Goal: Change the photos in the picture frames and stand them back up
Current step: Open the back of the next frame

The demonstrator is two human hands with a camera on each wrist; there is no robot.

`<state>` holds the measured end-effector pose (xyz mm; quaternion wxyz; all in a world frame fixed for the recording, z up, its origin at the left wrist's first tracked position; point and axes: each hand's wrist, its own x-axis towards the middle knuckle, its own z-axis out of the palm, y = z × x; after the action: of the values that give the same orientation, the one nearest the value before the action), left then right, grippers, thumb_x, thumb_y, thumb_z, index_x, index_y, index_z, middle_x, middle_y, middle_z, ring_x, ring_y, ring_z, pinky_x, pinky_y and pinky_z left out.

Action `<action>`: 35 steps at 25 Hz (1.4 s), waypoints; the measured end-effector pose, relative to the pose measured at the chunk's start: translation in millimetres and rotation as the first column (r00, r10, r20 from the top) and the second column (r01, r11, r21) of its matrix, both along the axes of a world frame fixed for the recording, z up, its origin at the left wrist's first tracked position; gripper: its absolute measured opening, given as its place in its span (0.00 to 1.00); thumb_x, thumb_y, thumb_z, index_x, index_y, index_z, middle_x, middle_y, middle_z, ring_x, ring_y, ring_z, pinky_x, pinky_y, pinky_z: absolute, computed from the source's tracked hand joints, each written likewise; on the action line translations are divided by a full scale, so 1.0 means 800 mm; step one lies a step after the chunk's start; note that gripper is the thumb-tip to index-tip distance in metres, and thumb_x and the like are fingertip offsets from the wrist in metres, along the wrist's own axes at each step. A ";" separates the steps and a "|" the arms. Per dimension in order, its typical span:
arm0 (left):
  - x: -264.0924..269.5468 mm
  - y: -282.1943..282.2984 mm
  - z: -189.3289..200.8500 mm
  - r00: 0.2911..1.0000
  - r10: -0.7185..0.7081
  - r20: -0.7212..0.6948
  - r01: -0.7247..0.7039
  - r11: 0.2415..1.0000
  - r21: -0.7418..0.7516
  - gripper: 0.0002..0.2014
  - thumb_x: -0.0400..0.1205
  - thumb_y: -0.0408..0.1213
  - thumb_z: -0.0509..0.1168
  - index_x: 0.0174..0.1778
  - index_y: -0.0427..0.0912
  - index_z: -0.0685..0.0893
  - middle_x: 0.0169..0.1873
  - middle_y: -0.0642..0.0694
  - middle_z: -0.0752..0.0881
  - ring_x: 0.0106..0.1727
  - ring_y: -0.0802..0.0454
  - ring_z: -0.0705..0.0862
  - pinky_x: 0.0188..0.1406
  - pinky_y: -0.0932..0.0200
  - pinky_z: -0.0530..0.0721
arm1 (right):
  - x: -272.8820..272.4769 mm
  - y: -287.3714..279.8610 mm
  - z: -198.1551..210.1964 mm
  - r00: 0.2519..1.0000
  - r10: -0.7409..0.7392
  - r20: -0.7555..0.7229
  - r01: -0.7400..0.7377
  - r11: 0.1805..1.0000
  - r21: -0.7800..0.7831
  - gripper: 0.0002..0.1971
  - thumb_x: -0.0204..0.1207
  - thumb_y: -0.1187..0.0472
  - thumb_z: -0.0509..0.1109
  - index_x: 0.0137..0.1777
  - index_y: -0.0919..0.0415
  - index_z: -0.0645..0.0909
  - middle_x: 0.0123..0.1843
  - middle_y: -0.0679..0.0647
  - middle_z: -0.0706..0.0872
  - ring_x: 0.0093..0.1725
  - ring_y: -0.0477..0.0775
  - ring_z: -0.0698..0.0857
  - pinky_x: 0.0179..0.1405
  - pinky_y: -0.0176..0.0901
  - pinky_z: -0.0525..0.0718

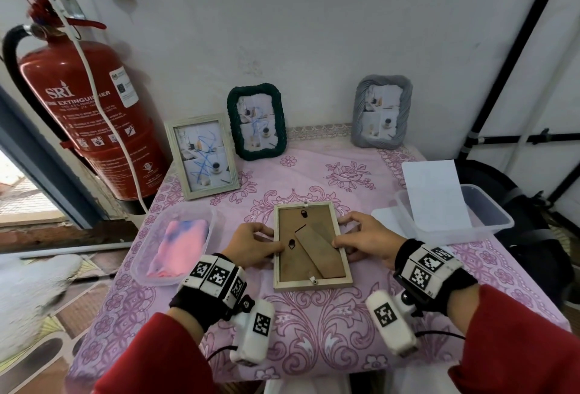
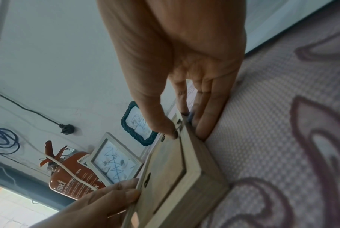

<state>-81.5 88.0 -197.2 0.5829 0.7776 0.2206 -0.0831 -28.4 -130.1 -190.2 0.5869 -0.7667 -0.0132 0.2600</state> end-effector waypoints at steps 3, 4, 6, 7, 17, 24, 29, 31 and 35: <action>-0.002 0.001 0.001 1.000 -0.019 0.000 0.019 1.000 -0.002 0.10 0.74 0.27 0.72 0.41 0.40 0.76 0.33 0.43 0.81 0.17 0.57 0.81 0.14 0.66 0.80 | 0.000 -0.003 0.000 1.000 0.021 0.005 -0.021 1.000 0.006 0.21 0.70 0.77 0.71 0.60 0.63 0.74 0.31 0.57 0.78 0.31 0.51 0.78 0.23 0.37 0.85; -0.002 0.001 0.001 1.000 -0.023 0.003 0.023 1.000 -0.004 0.10 0.74 0.27 0.72 0.42 0.39 0.76 0.33 0.43 0.81 0.19 0.56 0.82 0.15 0.66 0.81 | 0.001 -0.004 0.000 1.000 0.027 0.001 -0.027 1.000 0.011 0.21 0.70 0.77 0.71 0.61 0.64 0.74 0.31 0.58 0.78 0.31 0.52 0.79 0.23 0.38 0.86; -0.003 0.002 0.001 1.000 -0.030 0.004 0.030 0.999 -0.022 0.10 0.74 0.26 0.72 0.43 0.39 0.77 0.32 0.43 0.81 0.25 0.52 0.82 0.18 0.62 0.85 | 0.002 -0.006 0.000 0.999 0.039 -0.009 -0.039 0.999 0.023 0.22 0.70 0.78 0.71 0.62 0.65 0.73 0.33 0.59 0.79 0.32 0.53 0.81 0.24 0.38 0.87; -0.003 0.004 0.002 0.999 -0.034 0.001 0.034 0.999 -0.036 0.10 0.74 0.26 0.72 0.44 0.38 0.77 0.32 0.43 0.80 0.28 0.50 0.82 0.20 0.60 0.86 | 0.003 -0.007 0.001 0.999 0.044 -0.013 -0.043 0.999 0.025 0.23 0.70 0.78 0.71 0.63 0.65 0.73 0.34 0.59 0.80 0.33 0.53 0.82 0.24 0.39 0.87; -0.011 0.006 0.018 0.994 -0.098 -0.051 0.093 0.991 -0.091 0.11 0.80 0.38 0.67 0.54 0.35 0.79 0.37 0.44 0.82 0.31 0.56 0.86 0.29 0.59 0.89 | 0.010 -0.006 0.010 0.992 0.087 -0.095 -0.091 0.995 -0.033 0.10 0.75 0.68 0.71 0.54 0.60 0.76 0.38 0.59 0.82 0.31 0.54 0.82 0.25 0.42 0.87; -0.025 -0.020 0.044 0.790 -0.578 0.203 0.369 0.714 0.595 0.12 0.75 0.42 0.72 0.53 0.46 0.86 0.43 0.56 0.82 0.43 0.64 0.78 0.42 0.78 0.75 | 0.048 0.024 0.035 0.939 0.032 0.343 0.023 0.987 -0.157 0.11 0.78 0.73 0.60 0.45 0.64 0.84 0.31 0.54 0.80 0.25 0.50 0.75 0.26 0.37 0.77; -0.032 -0.032 0.039 0.587 -0.804 -0.092 0.618 0.372 0.692 0.21 0.68 0.45 0.77 0.58 0.52 0.86 0.56 0.48 0.80 0.58 0.54 0.77 0.58 0.63 0.74 | 0.064 0.053 0.027 0.814 0.315 0.487 -0.076 0.890 -0.450 0.13 0.75 0.67 0.69 0.59 0.68 0.84 0.56 0.58 0.87 0.55 0.56 0.84 0.52 0.34 0.78; -0.035 -0.032 0.036 0.598 -0.795 -0.102 0.586 0.347 0.732 0.20 0.68 0.44 0.77 0.56 0.54 0.86 0.57 0.49 0.78 0.59 0.52 0.76 0.54 0.64 0.71 | 0.069 0.060 0.023 0.789 0.372 0.489 -0.081 0.852 -0.518 0.13 0.73 0.61 0.74 0.54 0.68 0.86 0.55 0.59 0.88 0.56 0.56 0.85 0.51 0.36 0.77; -0.033 -0.032 0.033 0.618 -0.783 -0.073 0.557 0.371 0.744 0.18 0.65 0.46 0.78 0.51 0.54 0.88 0.56 0.50 0.79 0.57 0.52 0.77 0.52 0.61 0.72 | 0.076 0.070 0.025 0.757 0.455 0.468 -0.044 0.751 -0.659 0.19 0.67 0.47 0.78 0.47 0.64 0.88 0.48 0.57 0.90 0.50 0.55 0.87 0.49 0.43 0.84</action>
<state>-107.8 62.4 -170.5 0.1764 0.9588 -0.1945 -0.1079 32.7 -74.0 -170.4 0.2277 -0.9450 -0.2232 0.0723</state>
